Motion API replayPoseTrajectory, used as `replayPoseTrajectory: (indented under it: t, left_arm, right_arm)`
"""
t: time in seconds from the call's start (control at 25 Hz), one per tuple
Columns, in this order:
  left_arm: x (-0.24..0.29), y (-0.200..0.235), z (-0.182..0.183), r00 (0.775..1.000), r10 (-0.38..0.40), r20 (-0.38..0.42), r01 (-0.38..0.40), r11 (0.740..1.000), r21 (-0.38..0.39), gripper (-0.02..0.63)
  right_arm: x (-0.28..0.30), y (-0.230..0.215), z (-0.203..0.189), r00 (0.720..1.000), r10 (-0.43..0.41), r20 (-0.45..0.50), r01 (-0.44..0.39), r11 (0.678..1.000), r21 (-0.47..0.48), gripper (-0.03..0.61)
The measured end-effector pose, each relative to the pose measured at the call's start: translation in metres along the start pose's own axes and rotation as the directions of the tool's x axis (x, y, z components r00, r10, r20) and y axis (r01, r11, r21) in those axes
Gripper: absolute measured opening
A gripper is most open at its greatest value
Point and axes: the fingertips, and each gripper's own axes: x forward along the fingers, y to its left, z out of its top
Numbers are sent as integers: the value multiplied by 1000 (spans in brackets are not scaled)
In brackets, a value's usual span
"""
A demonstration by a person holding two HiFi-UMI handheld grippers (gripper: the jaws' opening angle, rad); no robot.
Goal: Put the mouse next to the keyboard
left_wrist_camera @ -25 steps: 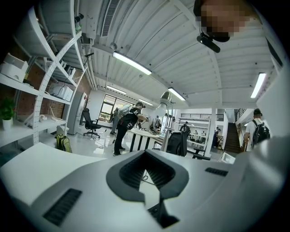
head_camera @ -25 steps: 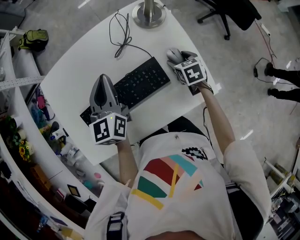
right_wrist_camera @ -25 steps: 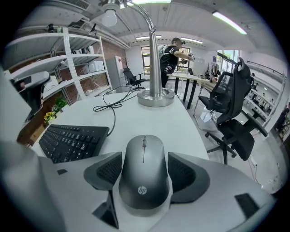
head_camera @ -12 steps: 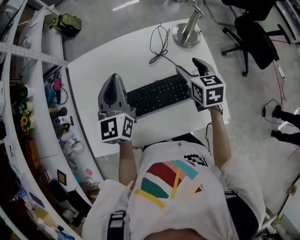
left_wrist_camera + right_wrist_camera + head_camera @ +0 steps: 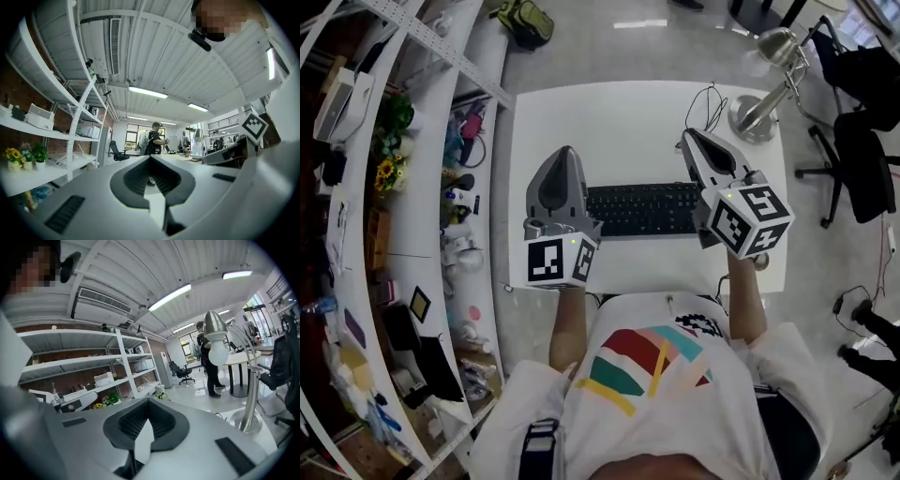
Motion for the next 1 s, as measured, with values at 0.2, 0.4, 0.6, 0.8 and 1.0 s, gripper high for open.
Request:
replayPoseTrajectory:
  t: [0.2,0.4,0.6,0.8,1.0]
  left_arm:
    - [-5,9,2,1000,18,6,-18,1000,-4,43]
    - [-3,8,1,1000,11,-1,-11,1000,-16,43]
    - [2,-2,-2,1000,-18,-10,18,1000,-16,43]
    - [2,-4,-4,999,-32,-18,32,999,-20,43]
    - [3,-4,-5,999,-38,-23,38,999,-22,43]
  right_arm:
    - [11,25,-13,999,17,-33,-19,998,-53,12]
    - [10,38,-22,998,25,-63,-30,995,-94,12]
    - [7,39,-24,998,17,-67,-25,994,-111,12]
    - [4,37,-25,998,3,-60,-10,994,-107,12]
    - [3,36,-27,998,0,-60,-6,995,-102,12]
